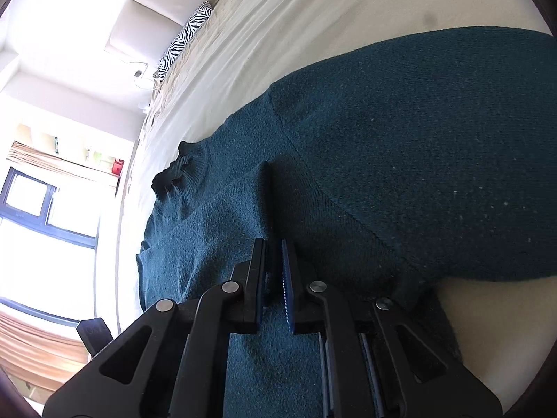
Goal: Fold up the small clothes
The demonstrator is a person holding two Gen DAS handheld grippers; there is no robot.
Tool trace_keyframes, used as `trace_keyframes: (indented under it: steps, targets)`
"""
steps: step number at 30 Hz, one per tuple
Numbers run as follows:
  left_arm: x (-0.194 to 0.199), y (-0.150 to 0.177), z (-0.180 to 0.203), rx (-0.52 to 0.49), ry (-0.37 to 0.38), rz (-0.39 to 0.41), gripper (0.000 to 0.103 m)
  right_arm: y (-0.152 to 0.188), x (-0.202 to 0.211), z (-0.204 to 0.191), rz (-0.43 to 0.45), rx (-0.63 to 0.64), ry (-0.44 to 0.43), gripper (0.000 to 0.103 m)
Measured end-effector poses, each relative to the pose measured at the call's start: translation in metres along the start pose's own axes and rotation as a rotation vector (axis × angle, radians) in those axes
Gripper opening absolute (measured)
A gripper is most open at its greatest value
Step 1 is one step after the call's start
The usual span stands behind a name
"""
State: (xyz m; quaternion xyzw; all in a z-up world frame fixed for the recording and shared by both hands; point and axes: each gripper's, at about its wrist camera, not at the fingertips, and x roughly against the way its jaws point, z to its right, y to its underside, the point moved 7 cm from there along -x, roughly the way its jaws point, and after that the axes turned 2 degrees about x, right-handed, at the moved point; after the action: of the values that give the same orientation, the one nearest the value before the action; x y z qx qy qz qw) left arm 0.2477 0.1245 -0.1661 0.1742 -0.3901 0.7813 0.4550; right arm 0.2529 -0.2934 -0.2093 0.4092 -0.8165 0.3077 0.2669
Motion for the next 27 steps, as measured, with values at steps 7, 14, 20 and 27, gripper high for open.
trace_keyframes:
  steps: [7, 14, 20, 27]
  targets:
    - [0.023, 0.029, 0.069, -0.184, -0.087, 0.112, 0.079, 0.011, 0.107, 0.062, 0.206, -0.055, 0.078, 0.034]
    - [0.011, 0.036, 0.115, -0.243, -0.111, 0.143, 0.091, 0.03, 0.215, 0.194, 0.415, -0.39, 0.068, 0.066]
    - [0.008, 0.039, 0.153, -0.315, -0.105, 0.199, 0.103, 0.014, 0.25, 0.238, 0.5, -0.506, 0.066, 0.065]
    - [-0.002, 0.034, 0.169, -0.325, -0.099, 0.192, 0.103, -0.019, 0.265, 0.284, 0.606, -0.628, 0.045, 0.052]
